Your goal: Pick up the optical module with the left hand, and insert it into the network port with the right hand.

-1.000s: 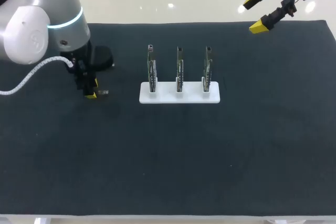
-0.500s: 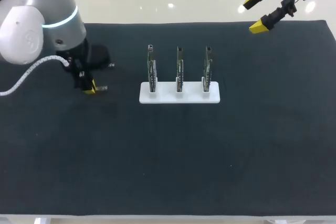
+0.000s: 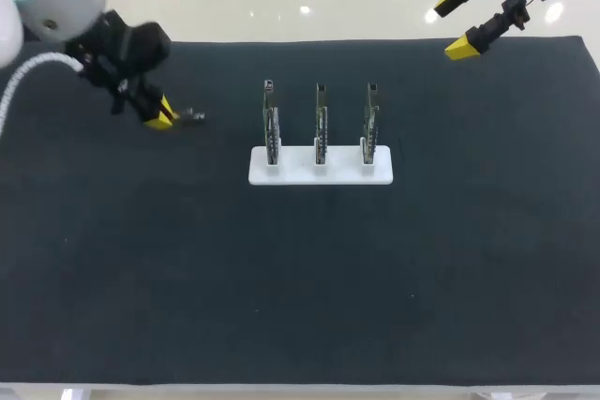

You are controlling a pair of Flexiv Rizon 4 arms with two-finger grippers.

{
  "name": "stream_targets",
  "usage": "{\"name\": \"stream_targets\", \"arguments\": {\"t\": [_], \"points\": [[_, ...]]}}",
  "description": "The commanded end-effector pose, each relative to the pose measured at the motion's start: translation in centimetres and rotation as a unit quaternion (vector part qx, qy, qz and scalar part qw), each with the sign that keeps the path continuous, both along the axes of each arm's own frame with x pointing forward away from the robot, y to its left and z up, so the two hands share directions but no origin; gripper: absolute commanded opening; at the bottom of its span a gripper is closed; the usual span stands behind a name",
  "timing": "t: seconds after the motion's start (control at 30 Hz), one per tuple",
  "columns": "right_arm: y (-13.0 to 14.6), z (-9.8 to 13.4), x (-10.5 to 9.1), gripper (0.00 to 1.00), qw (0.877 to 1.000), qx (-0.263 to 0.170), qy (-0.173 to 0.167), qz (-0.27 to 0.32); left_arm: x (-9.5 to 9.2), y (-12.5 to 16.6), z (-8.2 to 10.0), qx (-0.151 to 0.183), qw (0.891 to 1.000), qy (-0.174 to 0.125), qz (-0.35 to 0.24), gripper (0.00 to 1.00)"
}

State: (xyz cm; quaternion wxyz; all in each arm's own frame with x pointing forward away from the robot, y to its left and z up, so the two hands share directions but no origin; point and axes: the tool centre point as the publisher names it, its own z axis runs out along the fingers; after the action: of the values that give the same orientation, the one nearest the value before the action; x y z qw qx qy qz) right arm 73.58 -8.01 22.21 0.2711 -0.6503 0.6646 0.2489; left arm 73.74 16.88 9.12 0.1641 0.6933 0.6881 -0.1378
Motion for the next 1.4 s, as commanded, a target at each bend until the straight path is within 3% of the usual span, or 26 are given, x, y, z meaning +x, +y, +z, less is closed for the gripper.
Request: {"name": "stream_targets", "arguments": {"t": [0.03,0.3,0.53,0.73,0.8,1.4], "points": [[0.0,0.0,-0.1,1.00,1.000,0.001,-0.001,0.000,-1.1,0.7,3.1,-0.075,0.997,-0.008,-0.012,0.00],[0.0,0.0,-0.1,1.00,1.000,0.001,-0.001,0.000,-1.5,0.4,8.3,-0.174,0.984,0.004,-0.039,0.00],[0.0,0.0,-0.1,1.00,1.000,0.001,-0.001,0.000,-1.9,0.5,11.2,-0.242,0.967,0.010,-0.072,0.00],[0.0,0.0,-0.1,1.00,1.000,0.001,-0.001,0.000,-1.9,0.5,13.1,-0.284,0.955,-0.006,-0.087,0.00],[0.0,0.0,-0.1,1.00,1.000,0.001,-0.001,0.000,-1.9,0.4,13.8,-0.287,0.954,-0.011,-0.087,0.00],[0.0,0.0,-0.1,1.00,1.000,0.001,-0.001,0.000,-1.9,0.4,13.8,-0.287,0.954,-0.011,-0.087,0.00]]}}
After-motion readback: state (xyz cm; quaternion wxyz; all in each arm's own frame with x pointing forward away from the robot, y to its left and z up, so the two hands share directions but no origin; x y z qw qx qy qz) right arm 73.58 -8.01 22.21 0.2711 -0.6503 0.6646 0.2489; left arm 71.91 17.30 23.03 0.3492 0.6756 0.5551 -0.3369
